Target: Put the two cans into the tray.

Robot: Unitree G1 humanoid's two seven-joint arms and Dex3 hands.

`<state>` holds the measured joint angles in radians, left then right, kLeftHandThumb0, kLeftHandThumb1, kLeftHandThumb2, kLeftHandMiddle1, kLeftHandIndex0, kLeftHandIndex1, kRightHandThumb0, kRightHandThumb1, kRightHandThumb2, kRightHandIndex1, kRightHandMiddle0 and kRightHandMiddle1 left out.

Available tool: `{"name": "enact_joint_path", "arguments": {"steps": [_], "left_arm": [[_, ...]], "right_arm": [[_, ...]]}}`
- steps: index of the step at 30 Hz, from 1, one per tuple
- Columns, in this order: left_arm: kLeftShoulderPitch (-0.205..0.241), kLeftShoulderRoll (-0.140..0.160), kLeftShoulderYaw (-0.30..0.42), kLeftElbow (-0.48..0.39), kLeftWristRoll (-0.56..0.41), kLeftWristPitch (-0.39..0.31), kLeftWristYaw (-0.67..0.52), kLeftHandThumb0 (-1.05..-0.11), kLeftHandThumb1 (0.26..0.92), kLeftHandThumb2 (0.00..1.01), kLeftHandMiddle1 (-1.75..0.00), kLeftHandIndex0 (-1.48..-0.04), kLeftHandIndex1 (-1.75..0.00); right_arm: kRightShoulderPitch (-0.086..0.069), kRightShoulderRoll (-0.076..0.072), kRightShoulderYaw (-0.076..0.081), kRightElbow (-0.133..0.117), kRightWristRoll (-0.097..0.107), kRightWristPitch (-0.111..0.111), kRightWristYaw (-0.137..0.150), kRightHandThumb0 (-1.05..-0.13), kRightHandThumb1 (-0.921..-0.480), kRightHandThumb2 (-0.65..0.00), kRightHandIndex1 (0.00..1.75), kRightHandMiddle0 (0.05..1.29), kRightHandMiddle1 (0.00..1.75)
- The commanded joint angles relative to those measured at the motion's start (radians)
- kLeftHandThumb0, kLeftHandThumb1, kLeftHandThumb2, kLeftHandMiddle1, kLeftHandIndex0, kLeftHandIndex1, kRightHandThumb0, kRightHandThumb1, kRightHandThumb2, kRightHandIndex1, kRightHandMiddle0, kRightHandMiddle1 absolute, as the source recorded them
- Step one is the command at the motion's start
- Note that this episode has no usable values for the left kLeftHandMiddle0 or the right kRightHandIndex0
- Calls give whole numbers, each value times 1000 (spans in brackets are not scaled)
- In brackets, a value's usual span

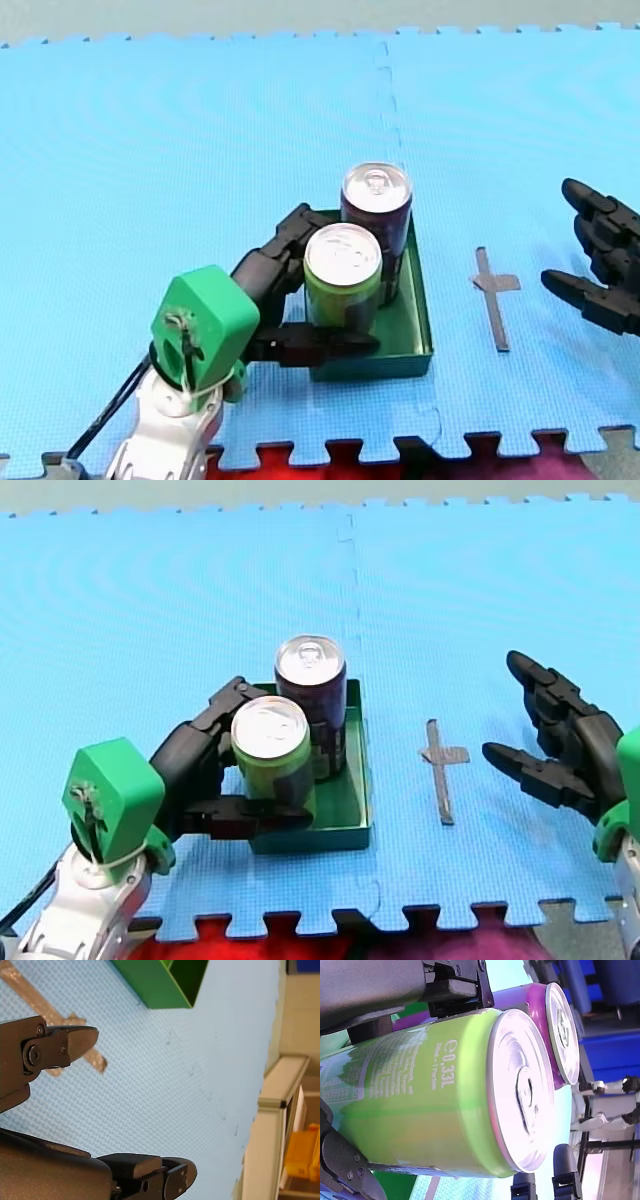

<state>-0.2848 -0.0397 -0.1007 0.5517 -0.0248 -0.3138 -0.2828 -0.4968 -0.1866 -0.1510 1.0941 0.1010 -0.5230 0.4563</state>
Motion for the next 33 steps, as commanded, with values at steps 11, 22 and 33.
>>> {"name": "enact_joint_path", "arguments": {"steps": [11, 22, 33], "left_arm": [[1, 3, 7, 7, -1, -3, 2, -665, 921, 275, -1746, -216, -1617], [18, 16, 9, 16, -26, -39, -55, -857, 821, 15, -1115, -381, -835], [17, 26, 20, 24, -74, -68, -152, -1047, 806, 0, -60, -330, 0]], "right_arm": [[-2, -5, -4, -1, 5, -3, 9, -1048, -921, -167, 1, 235, 0], [-3, -4, -3, 2, 2, -1, 2, -1048, -921, -169, 1, 237, 1], [-8, -6, -4, 9, 1, -1, -1, -1048, -921, -174, 0, 238, 1]]}}
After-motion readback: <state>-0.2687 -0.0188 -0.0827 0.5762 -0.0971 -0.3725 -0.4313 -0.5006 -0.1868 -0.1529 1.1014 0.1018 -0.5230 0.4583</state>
